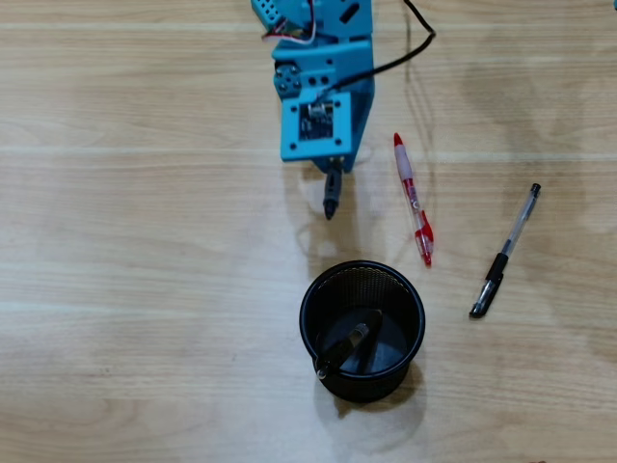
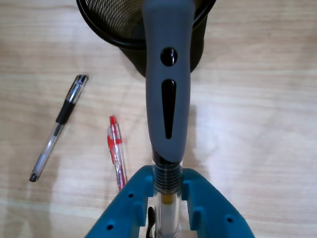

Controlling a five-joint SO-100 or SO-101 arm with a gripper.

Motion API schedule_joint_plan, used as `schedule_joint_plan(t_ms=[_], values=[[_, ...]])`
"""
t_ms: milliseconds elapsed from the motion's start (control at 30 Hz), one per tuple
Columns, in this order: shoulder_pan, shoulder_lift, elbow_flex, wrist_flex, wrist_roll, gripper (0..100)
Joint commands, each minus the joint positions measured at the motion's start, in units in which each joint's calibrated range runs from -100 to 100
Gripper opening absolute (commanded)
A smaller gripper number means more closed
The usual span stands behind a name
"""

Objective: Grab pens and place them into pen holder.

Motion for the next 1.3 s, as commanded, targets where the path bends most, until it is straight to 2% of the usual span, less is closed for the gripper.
schedule_joint_plan(t_ms=[0,133,300,467,667,800,1167,1267], values=[[1.1,-5.3,-1.8,-5.1,0.9,2],[1.1,-5.6,-1.6,-15.3,3.5,2],[0.8,-3.7,1.6,-30.7,3.4,2],[0.4,3.9,2.9,-49.2,3.1,2],[0.3,15.4,0.4,-64.8,3.0,2],[0.3,22.4,-2.6,-69.4,3.0,2],[0.5,32.1,-11.1,-70.0,3.2,3],[0.7,31.7,-11.3,-69.4,3.3,7]])
